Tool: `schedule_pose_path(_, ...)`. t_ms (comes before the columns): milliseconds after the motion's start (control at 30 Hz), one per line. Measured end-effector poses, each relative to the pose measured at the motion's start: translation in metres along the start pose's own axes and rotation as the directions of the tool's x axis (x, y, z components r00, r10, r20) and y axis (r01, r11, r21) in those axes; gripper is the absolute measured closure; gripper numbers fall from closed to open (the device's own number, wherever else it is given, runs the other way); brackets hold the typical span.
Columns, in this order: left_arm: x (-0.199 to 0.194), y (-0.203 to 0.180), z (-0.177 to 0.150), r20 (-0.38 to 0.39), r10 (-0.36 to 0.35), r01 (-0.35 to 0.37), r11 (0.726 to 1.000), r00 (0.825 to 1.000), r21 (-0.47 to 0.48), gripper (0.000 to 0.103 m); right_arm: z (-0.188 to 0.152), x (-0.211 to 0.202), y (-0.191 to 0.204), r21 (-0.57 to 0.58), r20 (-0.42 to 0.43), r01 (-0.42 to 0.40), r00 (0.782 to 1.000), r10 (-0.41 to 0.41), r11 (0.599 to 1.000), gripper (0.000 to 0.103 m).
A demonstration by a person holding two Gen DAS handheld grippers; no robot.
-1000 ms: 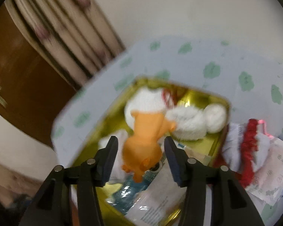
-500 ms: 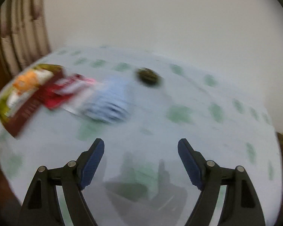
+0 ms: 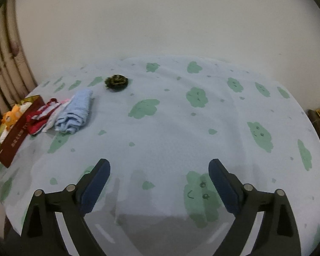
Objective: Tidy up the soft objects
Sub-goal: 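Grasp the red-and-white fabric bag with the left gripper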
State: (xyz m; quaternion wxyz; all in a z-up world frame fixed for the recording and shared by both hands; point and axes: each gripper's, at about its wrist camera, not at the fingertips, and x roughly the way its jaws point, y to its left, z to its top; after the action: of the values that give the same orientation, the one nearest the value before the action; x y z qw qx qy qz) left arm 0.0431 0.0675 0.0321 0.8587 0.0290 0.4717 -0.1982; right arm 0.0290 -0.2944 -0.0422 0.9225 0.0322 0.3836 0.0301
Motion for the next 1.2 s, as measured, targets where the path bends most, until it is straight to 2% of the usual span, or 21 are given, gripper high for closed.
schedule_pose_path(200,0.044,-0.005,0.05,-0.019,-0.013,0.014,0.995,1.0,0.101,0.035,-0.001,-0.002,0.007,-0.032,0.017,-0.045,0.999,0.045,0.998,0.007)
schedule_pose_path(400,0.11,0.02,0.081,-0.158,-0.033,0.038,0.999,0.987,0.026,0.035,-0.001,-0.004,-0.001,-0.004,0.027,-0.088,0.996,0.089,0.996,0.007)
schedule_pose_path(567,0.139,0.028,0.089,-0.2,-0.009,0.016,0.999,0.98,0.031,0.035,0.0,-0.001,0.0,-0.006,0.014,-0.102,0.995,0.102,0.995,0.007)
schedule_pose_path(800,0.164,0.034,0.091,-0.247,0.13,-0.108,0.989,0.96,0.099,0.035,0.0,-0.001,-0.002,0.008,0.011,-0.132,0.991,0.132,0.991,0.007)
schedule_pose_path(1000,0.18,0.039,0.086,-0.285,0.125,-0.094,0.988,0.951,0.119,0.035,0.002,0.0,-0.009,0.045,0.009,-0.153,0.988,0.153,0.987,0.007)
schedule_pose_path(1133,0.181,0.038,0.085,-0.255,0.107,-0.074,0.988,0.961,0.133,0.035,0.002,0.0,-0.011,0.056,0.007,-0.162,0.987,0.161,0.985,0.007)
schedule_pose_path(1200,0.177,0.041,0.085,-0.23,0.052,-0.03,0.995,0.972,0.1,0.04,0.002,0.001,-0.011,0.057,0.001,-0.163,0.987,0.163,0.985,0.007)
